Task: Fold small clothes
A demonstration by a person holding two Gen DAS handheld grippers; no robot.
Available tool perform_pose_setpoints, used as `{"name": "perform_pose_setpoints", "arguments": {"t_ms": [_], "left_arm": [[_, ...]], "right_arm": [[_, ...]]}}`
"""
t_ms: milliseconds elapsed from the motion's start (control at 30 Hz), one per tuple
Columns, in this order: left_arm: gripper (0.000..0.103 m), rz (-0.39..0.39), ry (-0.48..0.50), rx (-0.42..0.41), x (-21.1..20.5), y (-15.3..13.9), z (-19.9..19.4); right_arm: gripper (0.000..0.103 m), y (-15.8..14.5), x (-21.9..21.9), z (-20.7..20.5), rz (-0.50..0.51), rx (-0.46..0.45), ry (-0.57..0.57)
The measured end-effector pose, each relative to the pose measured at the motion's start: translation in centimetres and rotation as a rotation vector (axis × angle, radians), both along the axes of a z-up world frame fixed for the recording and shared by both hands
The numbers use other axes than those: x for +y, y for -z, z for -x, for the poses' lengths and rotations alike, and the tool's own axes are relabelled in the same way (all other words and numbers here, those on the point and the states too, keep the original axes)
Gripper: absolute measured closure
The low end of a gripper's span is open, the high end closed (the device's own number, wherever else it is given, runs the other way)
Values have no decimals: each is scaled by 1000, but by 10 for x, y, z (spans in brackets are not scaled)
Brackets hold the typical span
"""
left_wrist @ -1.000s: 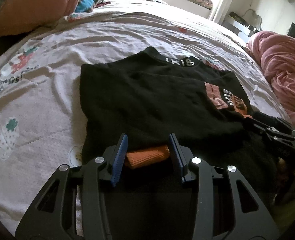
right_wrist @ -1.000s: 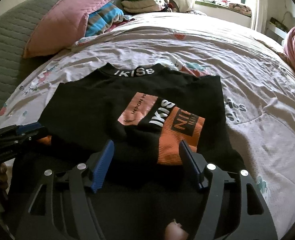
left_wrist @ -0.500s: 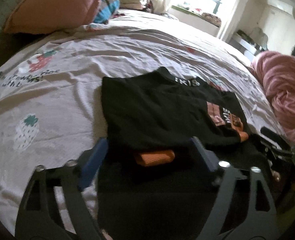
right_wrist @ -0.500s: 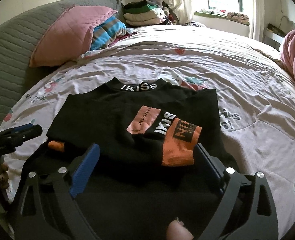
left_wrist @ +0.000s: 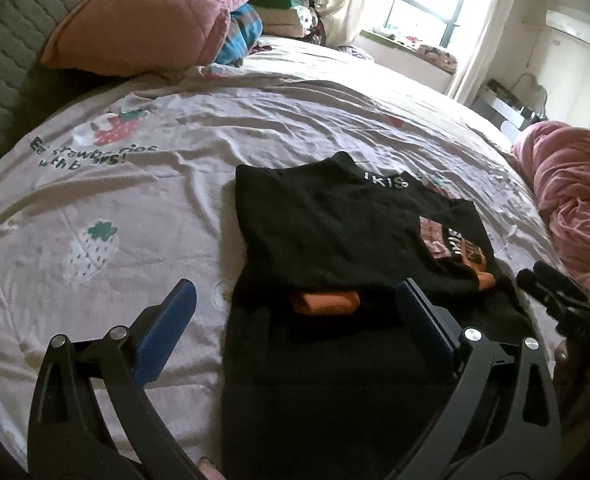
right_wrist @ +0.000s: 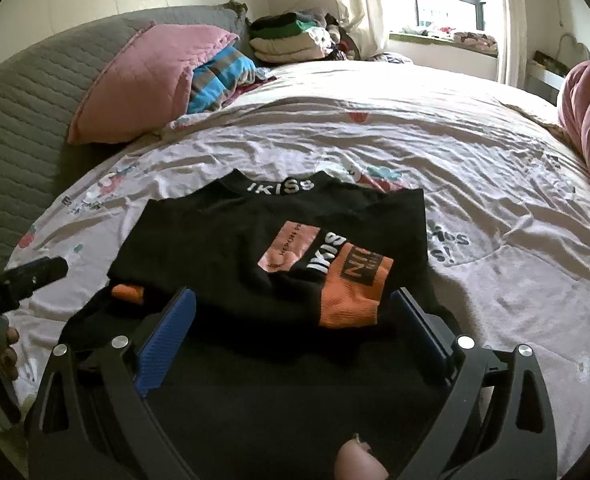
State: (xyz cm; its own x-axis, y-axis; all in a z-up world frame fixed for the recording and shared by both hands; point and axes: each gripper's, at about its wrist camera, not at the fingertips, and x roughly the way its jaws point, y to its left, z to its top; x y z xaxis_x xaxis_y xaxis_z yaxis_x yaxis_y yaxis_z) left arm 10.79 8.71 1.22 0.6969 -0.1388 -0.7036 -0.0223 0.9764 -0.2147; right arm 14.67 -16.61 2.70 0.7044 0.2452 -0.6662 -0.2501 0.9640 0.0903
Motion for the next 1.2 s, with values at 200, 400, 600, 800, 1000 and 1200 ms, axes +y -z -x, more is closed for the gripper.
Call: {"name": "perform_pose_setpoints", "arguments": {"t_ms": [200,400,600,800,1000,1200], "left_arm": [[10,10,-8,9,1,5,14],[10,14,-15,5,0,0,28],[10,4,-21,2,-2,-7,40],[10,-4,-38,4,-1,-12,53],[10,-10,-60,9,1,-16,63],[10,-14,-70,21,1,-16,73]], "right_arm": [[6,-13,-2,11,-11,-23,-6],[5,-21,-5,20,-17,-32,-13],[5,-27,-9,30,-24,-38,-23],[5,-28,-14,42,-20,-22,-58],[5,-26,-19,56,-17,-8,-73],[5,-24,-25,67,-20,17,-85]]}}
